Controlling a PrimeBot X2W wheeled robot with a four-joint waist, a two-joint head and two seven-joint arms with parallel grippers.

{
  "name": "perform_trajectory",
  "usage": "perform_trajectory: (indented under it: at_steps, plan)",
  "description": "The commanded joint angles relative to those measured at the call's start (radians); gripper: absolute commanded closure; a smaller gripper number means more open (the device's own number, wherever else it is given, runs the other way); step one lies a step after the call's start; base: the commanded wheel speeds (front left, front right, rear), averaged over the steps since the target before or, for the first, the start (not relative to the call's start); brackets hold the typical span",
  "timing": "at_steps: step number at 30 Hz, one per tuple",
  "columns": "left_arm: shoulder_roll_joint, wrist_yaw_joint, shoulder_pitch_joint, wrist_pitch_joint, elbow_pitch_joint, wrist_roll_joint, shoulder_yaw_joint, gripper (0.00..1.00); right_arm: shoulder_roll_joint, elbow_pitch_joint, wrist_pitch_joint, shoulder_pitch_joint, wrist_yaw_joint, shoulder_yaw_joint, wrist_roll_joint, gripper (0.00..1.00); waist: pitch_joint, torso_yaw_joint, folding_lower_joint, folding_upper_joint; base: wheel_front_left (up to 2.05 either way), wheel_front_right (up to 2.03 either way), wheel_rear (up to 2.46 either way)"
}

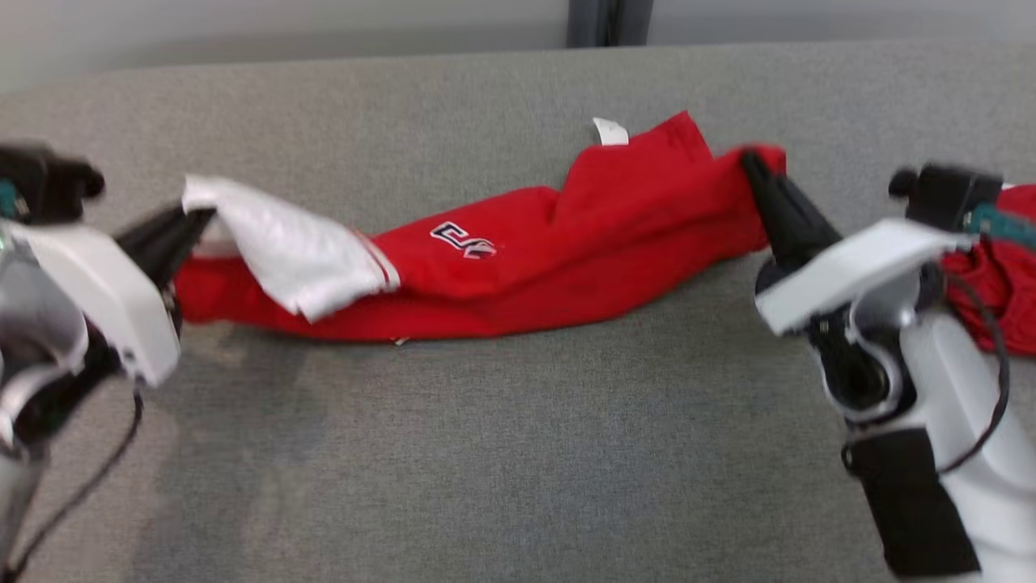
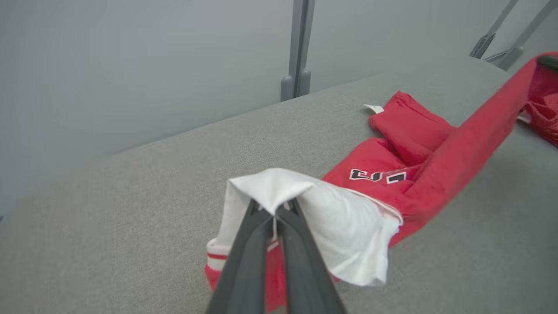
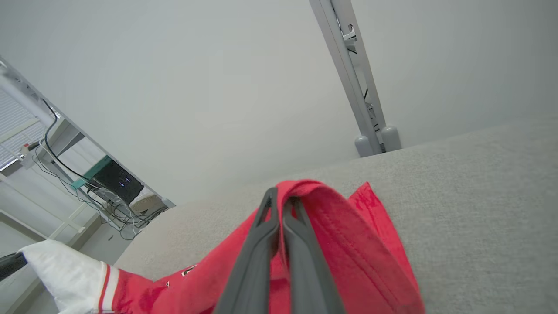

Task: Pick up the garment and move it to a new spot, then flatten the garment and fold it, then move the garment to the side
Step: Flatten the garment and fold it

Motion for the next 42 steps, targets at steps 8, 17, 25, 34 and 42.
perform_trajectory:
  at_steps: [8, 17, 25, 34, 42]
  plan:
    - [0.053, -0.001, -0.484, -0.034, 0.253, -0.040, -0.173, 1.00, -0.014, 0.170, -0.019, -0.402, 0.000, 0.054, 0.104, 1.00, 0.164, -0.044, 0.0000, 0.0000, 0.00, 0.00, 0.00]
    - [0.054, -0.001, -0.871, -0.165, 0.482, -0.037, -0.267, 1.00, 0.007, 0.338, -0.140, -0.770, 0.000, 0.027, 0.261, 1.00, 0.267, -0.072, 0.0000, 0.0000, 0.00, 0.00, 0.00]
    - [0.011, -0.001, -1.131, -0.329, 0.654, -0.043, -0.314, 1.00, 0.009, 0.466, -0.239, -0.992, 0.000, 0.059, 0.292, 1.00, 0.298, -0.085, 0.0000, 0.0000, 0.00, 0.00, 0.00]
    - [-0.004, -0.001, -1.241, -0.406, 0.728, -0.109, -0.410, 1.00, -0.009, 0.517, -0.300, -1.056, 0.000, 0.118, 0.340, 1.00, 0.283, -0.072, 0.0000, 0.0000, 0.00, 0.00, 0.00]
    - [0.022, -0.001, -1.128, -0.321, 0.730, -0.209, -0.582, 1.00, -0.054, 0.557, -0.191, -0.910, 0.000, 0.264, 0.383, 1.00, 0.211, -0.055, 0.0000, 0.0000, 0.00, 0.00, 0.00]
